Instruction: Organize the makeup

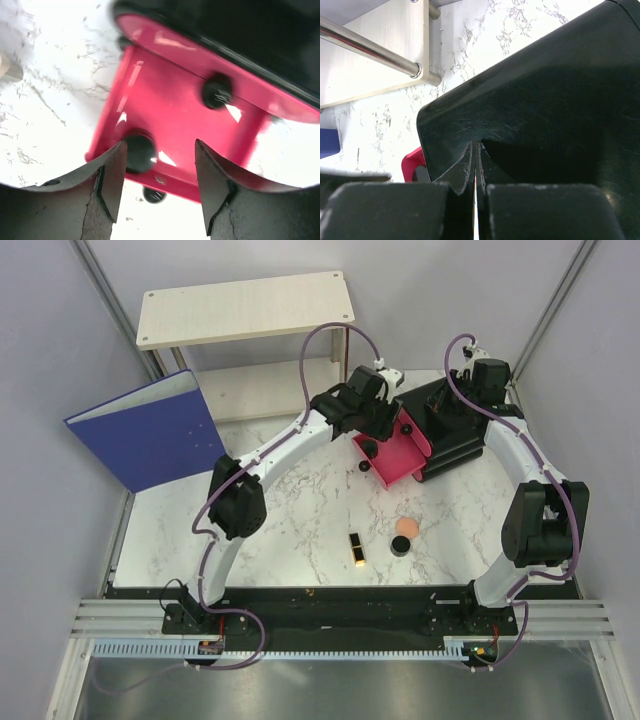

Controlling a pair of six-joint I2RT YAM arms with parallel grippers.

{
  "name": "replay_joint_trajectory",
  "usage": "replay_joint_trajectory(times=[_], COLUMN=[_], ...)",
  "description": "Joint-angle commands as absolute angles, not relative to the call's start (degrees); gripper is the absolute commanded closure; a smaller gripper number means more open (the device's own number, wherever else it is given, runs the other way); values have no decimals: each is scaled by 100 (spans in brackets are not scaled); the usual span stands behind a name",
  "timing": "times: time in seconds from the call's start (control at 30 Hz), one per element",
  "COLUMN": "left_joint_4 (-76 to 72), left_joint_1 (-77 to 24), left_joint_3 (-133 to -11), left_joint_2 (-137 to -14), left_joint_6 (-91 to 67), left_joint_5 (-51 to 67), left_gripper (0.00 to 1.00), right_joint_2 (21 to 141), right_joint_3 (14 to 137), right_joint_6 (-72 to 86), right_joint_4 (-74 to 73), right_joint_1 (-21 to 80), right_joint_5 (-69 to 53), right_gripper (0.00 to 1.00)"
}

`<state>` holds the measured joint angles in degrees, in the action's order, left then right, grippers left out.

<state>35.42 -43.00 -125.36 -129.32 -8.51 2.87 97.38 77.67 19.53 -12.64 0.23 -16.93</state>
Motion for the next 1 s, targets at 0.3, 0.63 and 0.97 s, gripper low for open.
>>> replay_joint_trajectory(times=[0.3,0.63,0.97], left_joint_4=[3682,3929,3911], left_joint_1=[-6301,-6847,-6855], left_joint_3=[-10469,-10133,-10257], left_joint_2=[-11645,-12181,-12682], left_joint_6=[395,729,712], left_joint_5=[280,193,387], left_gripper=[29,27,25], right_joint_2=[10512,10442,10494], right_joint_3=[7058,6900,6952], right_joint_6=[1644,1591,1556], right_joint_4=[-3885,-3894,-3894], right_joint_1=[44,35,44], right_joint_5=[-1494,-1547,-1617], right_gripper=[100,100,100])
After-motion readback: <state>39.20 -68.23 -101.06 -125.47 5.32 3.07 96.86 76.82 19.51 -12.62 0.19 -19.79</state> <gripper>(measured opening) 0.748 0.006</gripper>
